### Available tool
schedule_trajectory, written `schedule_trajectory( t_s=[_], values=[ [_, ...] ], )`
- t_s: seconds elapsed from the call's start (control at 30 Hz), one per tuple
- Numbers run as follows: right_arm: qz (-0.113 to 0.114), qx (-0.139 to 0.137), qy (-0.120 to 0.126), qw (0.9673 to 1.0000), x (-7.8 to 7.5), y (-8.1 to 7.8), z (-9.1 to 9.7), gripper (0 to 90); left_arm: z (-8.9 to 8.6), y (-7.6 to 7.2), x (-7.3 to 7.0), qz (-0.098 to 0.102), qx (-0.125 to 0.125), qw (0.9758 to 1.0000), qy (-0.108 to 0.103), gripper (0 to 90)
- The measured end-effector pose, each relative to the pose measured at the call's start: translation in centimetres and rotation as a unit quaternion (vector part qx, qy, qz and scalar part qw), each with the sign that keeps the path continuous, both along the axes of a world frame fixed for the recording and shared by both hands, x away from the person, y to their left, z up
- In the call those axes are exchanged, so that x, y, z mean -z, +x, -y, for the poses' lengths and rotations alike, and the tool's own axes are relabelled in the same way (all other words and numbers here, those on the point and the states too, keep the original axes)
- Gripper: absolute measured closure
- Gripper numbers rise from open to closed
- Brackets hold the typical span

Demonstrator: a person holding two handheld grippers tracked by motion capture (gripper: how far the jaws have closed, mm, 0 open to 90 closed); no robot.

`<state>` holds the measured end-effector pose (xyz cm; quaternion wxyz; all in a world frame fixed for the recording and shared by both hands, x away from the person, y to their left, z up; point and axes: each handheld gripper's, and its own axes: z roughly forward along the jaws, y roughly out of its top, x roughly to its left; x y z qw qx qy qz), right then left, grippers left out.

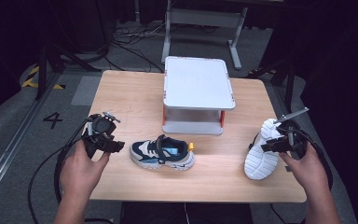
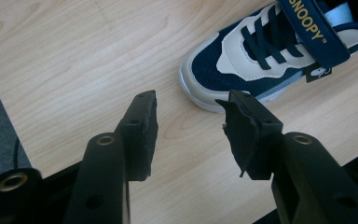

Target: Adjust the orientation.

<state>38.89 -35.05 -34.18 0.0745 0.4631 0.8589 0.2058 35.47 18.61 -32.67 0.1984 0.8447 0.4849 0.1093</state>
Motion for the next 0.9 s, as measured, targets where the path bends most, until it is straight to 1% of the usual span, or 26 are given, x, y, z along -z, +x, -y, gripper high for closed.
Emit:
schedule_trajectory(
  t_s=[0.17, 0.2, 0.23, 0.3, 0.33, 0.37, 0.4, 0.43, 0.47, 0.5, 0.53, 0.6, 0.63, 0.67, 0.7, 0.73, 0.77, 0.8, 0.83, 0.87, 0.9],
  values=[
    [0.007, 0.007, 0.007, 0.9999, 0.0, -0.3, 0.1, 60.8, 0.9, 0.3, -0.1, -0.004, 0.005, 1.0, -0.007, 51.3],
    [0.01, 0.01, 0.004, 0.9999, 0.0, -0.4, 0.0, 60.8, 1.2, 0.6, -0.2, -0.006, -0.001, 0.9997, -0.024, 51.0],
    [0.012, 0.009, 0.002, 0.9999, 0.0, -0.5, 0.0, 60.6, 1.2, 0.6, -0.2, -0.006, -0.001, 0.9997, -0.024, 51.2],
    [0.012, 0.012, 0.001, 0.9999, 0.1, -0.6, 0.0, 59.6, 1.6, 0.9, -0.2, -0.013, 0.005, 0.9992, -0.038, 52.1],
    [0.011, 0.014, 0.001, 0.9998, 0.1, -0.7, 0.0, 59.4, 2.1, 1.1, -0.3, -0.017, 0.017, 0.9992, -0.033, 52.1],
    [0.011, 0.014, 0.001, 0.9998, 0.1, -0.7, 0.0, 59.4, 2.1, 1.1, -0.3, -0.017, 0.017, 0.9992, -0.033, 52.4],
    [0.008, 0.018, 0.002, 0.9998, 0.2, -0.7, 0.1, 58.8, 2.9, 1.4, -0.3, -0.024, 0.028, 0.999, -0.026, 52.5],
    [0.008, 0.018, 0.002, 0.9998, 0.2, -0.7, 0.1, 58.8, 2.9, 1.4, -0.3, -0.024, 0.028, 0.999, -0.026, 52.5],
    [0.007, 0.018, 0.001, 0.9998, 0.2, -0.7, 0.1, 58.5, 3.5, 1.6, -0.5, -0.031, 0.035, 0.9985, -0.03, 52.5],
    [0.006, 0.017, 0.0, 0.9998, 0.2, -0.7, 0.0, 58.1, 3.8, 1.6, -0.6, -0.032, 0.035, 0.9983, -0.033, 51.8],
    [0.007, 0.017, 0.0, 0.9998, 0.2, -0.7, -0.1, 58.0, 4.2, 1.7, -0.7, -0.036, 0.039, 0.9977, -0.042, 51.2],
    [0.008, 0.014, 0.0, 0.9999, 0.2, -0.7, -0.3, 57.6, 5.3, 1.9, -0.7, -0.05, 0.057, 0.9943, -0.075, 49.9],
    [0.008, 0.011, 0.0, 0.9999, 0.1, -0.7, -0.4, 57.4, 5.9, 2.2, -0.5, -0.06, 0.064, 0.9927, -0.083, 50.0],
    [0.008, 0.011, 0.0, 0.9999, 0.1, -0.7, -0.4, 57.4, 5.9, 2.2, -0.5, -0.06, 0.064, 0.9927, -0.083, 50.0],
    [0.007, 0.011, 0.001, 0.9999, 0.1, -0.8, -0.6, 57.3, 6.5, 2.6, -0.1, -0.071, 0.065, 0.9916, -0.087, 50.0],
    [0.007, 0.007, 0.0, 1.0, 0.2, -0.8, -0.8, 57.0, 7.3, 3.3, 0.4, -0.084, 0.062, 0.9913, -0.08, 49.9],
    [0.007, 0.006, -0.001, 1.0, 0.2, -0.7, -0.9, 56.9, 7.7, 3.6, 0.7, -0.09, 0.055, 0.9917, -0.074, 49.8],
    [0.008, 0.006, -0.001, 1.0, 0.2, -0.7, -1.0, 56.8, 8.2, 3.8, 1.0, -0.091, 0.05, 0.9923, -0.067, 50.0],
    [0.007, 0.005, 0.0, 1.0, 0.2, -0.7, -1.1, 56.6, 8.2, 3.8, 1.0, -0.091, 0.05, 0.9923, -0.067, 50.5],
    [0.007, 0.005, 0.0, 1.0, 0.2, -0.7, -1.1, 56.6, 8.6, 4.0, 1.2, -0.093, 0.052, 0.9924, -0.062, 50.5],
    [0.009, 0.002, -0.001, 1.0, 0.3, -0.6, -1.2, 56.4, 9.0, 4.3, 1.6, -0.098, 0.053, 0.9918, -0.063, 50.7]
  ],
)
